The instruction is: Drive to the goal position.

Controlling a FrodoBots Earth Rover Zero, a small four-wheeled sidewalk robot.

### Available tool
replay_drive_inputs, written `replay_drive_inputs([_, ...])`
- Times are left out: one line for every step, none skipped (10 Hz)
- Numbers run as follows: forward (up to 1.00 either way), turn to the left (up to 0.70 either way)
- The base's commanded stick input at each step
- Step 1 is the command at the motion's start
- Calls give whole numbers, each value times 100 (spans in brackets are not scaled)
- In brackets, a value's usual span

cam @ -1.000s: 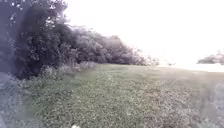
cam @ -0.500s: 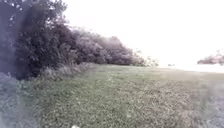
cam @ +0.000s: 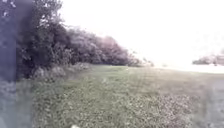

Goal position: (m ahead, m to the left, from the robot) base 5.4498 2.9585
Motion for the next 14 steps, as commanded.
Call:
replay_drive_inputs([70,0])
replay_drive_inputs([70,-5])
replay_drive_inputs([70,-33])
replay_drive_inputs([70,-34])
replay_drive_inputs([70,-35])
replay_drive_inputs([70,-33])
replay_drive_inputs([70,-10])
replay_drive_inputs([70,0])
replay_drive_inputs([70,0])
replay_drive_inputs([70,0])
replay_drive_inputs([70,8])
replay_drive_inputs([70,28])
replay_drive_inputs([70,34])
replay_drive_inputs([70,2])
